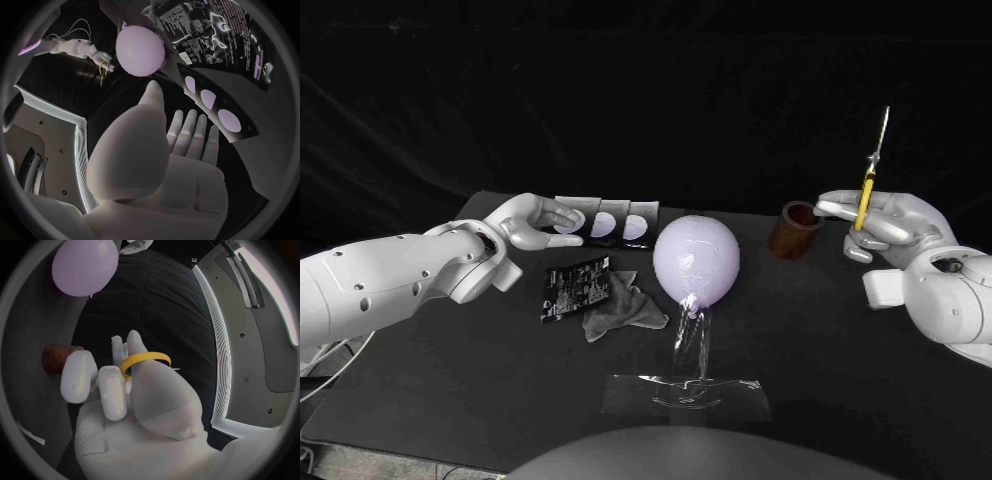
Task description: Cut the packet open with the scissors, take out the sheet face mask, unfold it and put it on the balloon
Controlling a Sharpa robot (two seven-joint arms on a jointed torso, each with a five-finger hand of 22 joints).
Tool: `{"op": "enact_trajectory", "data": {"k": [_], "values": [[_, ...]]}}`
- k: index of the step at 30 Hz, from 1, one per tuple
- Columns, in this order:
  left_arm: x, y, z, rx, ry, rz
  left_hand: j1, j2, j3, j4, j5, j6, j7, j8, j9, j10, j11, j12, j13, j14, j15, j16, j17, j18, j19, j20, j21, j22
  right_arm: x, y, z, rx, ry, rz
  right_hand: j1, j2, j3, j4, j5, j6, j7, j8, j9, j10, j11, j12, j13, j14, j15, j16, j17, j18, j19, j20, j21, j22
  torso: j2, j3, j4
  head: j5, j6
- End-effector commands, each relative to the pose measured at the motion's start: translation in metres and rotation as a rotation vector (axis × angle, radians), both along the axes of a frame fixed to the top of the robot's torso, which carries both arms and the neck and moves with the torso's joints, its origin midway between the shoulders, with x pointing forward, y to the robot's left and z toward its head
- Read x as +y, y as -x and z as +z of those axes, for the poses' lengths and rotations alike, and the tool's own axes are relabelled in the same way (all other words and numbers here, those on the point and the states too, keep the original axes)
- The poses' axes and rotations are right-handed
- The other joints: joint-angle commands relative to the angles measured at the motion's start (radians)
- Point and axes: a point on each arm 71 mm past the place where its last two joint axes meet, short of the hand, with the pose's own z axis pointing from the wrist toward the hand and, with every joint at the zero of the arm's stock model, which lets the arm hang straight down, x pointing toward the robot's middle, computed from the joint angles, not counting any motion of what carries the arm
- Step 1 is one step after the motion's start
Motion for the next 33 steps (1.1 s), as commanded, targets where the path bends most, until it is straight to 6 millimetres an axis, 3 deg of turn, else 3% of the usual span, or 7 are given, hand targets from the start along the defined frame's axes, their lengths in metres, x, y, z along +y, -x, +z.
{"op": "enact_trajectory", "data": {"k": [1, 7, 10, 13, 22, 28, 33], "values": [[-0.005, -0.004, 0.006, -0.053, 0.028, -0.021, 0.009, 0.002, -0.003, 0.000, 0.004, 0.002, 0.093, 0.000, 0.001, -0.007, -0.001, 0.005, 0.002, -0.004, -0.001, -0.001, -0.001, 0.000, -0.005, 0.001, -0.006, -0.001, 0.002, 0.000, 0.001, -0.016, -0.001, 0.028, -0.013, -0.001, -0.003, -0.013, 0.003, 0.003, 0.004, -0.008, -0.003, 0.180, -0.052, -0.007, -0.002, 0.058, -0.002, 0.005, 0.009, 0.011, -0.005, 0.000, -0.005, 0.047, 0.001, -0.0005, -0.0003, -0.005, 0.004], [-0.018, -0.010, 0.011, -0.071, 0.099, -0.024, 0.036, 0.065, 0.049, -0.009, 0.003, 0.051, 0.091, 0.029, 0.009, 0.039, -0.014, 0.038, 0.008, 0.096, -0.021, 0.051, 0.025, 0.007, 0.159, 0.000, 0.041, 0.027, 0.005, 0.000, 0.000, -0.018, 0.025, 0.046, -0.016, 0.002, -0.004, -0.025, 0.003, 0.003, 0.005, -0.012, -0.007, 0.177, -0.051, -0.012, -0.004, 0.059, -0.001, 0.006, 0.012, 0.011, -0.004, 0.001, -0.004, 0.048, 0.001, -0.0005, 0.0001, -0.017, 0.017], [-0.028, -0.011, 0.014, -0.072, 0.155, -0.027, 0.058, 0.086, 0.072, -0.014, 0.003, 0.080, 0.080, 0.041, 0.009, 0.070, -0.028, 0.056, 0.007, 0.167, -0.043, 0.097, 0.041, 0.038, 0.335, -0.006, 0.104, 0.058, 0.007, 0.000, 0.000, -0.019, 0.051, 0.059, -0.012, 0.006, 0.004, -0.039, 0.003, 0.007, 0.005, -0.014, -0.009, 0.178, -0.051, -0.014, -0.005, 0.059, -0.001, 0.006, 0.012, 0.011, -0.004, 0.002, -0.003, 0.048, 0.001, -0.0001, -0.0009, -0.029, 0.031], [-0.040, -0.014, 0.018, -0.062, 0.222, -0.039, 0.092, 0.111, 0.105, -0.019, 0.006, 0.130, 0.053, 0.054, 0.007, 0.134, -0.060, 0.083, 0.008, 0.326, -0.092, 0.191, 0.078, 0.117, 0.497, -0.034, 0.204, 0.099, 0.009, -0.001, 0.000, -0.028, 0.106, 0.081, -0.007, 0.007, 0.015, -0.051, 0.003, 0.011, 0.005, -0.015, -0.011, 0.179, -0.052, -0.016, -0.006, 0.060, -0.001, 0.007, 0.017, 0.011, -0.003, 0.002, -0.002, 0.049, 0.000, -0.0002, -0.0020, -0.040, 0.048], [-0.067, -0.030, 0.036, -0.003, 0.380, -0.085, 0.104, 0.121, 0.161, -0.006, 0.001, 0.229, 0.011, 0.063, -0.006, 0.258, -0.106, 0.093, 0.001, 0.448, -0.144, 0.247, 0.106, 0.116, 0.598, -0.093, 0.308, 0.151, 0.017, -0.010, 0.001, -0.061, 0.415, 0.214, -0.002, 0.005, 0.129, -0.145, 0.015, 0.037, 0.011, -0.018, -0.016, 0.198, -0.049, -0.015, -0.005, 0.064, 0.001, 0.013, 0.036, 0.006, 0.007, 0.003, 0.018, 0.062, -0.004, 0.0009, -0.0036, -0.089, 0.110], [-0.075, -0.043, 0.052, 0.023, 0.421, -0.119, 0.050, 0.121, 0.178, -0.005, 0.004, 0.264, -0.007, 0.055, -0.016, 0.339, -0.129, 0.082, 0.000, 0.471, -0.158, 0.243, 0.113, 0.112, 0.594, -0.100, 0.326, 0.161, 0.023, -0.029, 0.010, -0.096, 0.629, 0.282, 0.006, -0.003, 0.202, -0.150, 0.039, 0.051, 0.005, -0.016, -0.016, 0.225, -0.053, -0.008, 0.001, 0.064, -0.004, 0.015, 0.042, 0.004, 0.012, 0.000, 0.032, 0.072, -0.003, 0.0013, -0.0041, -0.146, 0.185], [-0.077, -0.063, 0.071, 0.024, 0.444, -0.121, 0.040, 0.120, 0.197, -0.005, 0.003, 0.271, -0.010, 0.046, -0.021, 0.363, -0.133, 0.067, -0.001, 0.477, -0.161, 0.235, 0.115, 0.110, 0.574, -0.093, 0.316, 0.155, 0.033, -0.058, 0.022, -0.131, 0.808, 0.311, -0.053, -0.072, 0.406, -0.143, 0.013, 0.068, 0.002, -0.023, -0.022, 0.247, -0.050, -0.013, 0.009, 0.065, -0.005, 0.016, 0.048, 0.000, 0.021, -0.005, 0.053, 0.090, -0.005, 0.0015, -0.0040, -0.170, 0.230]]}}
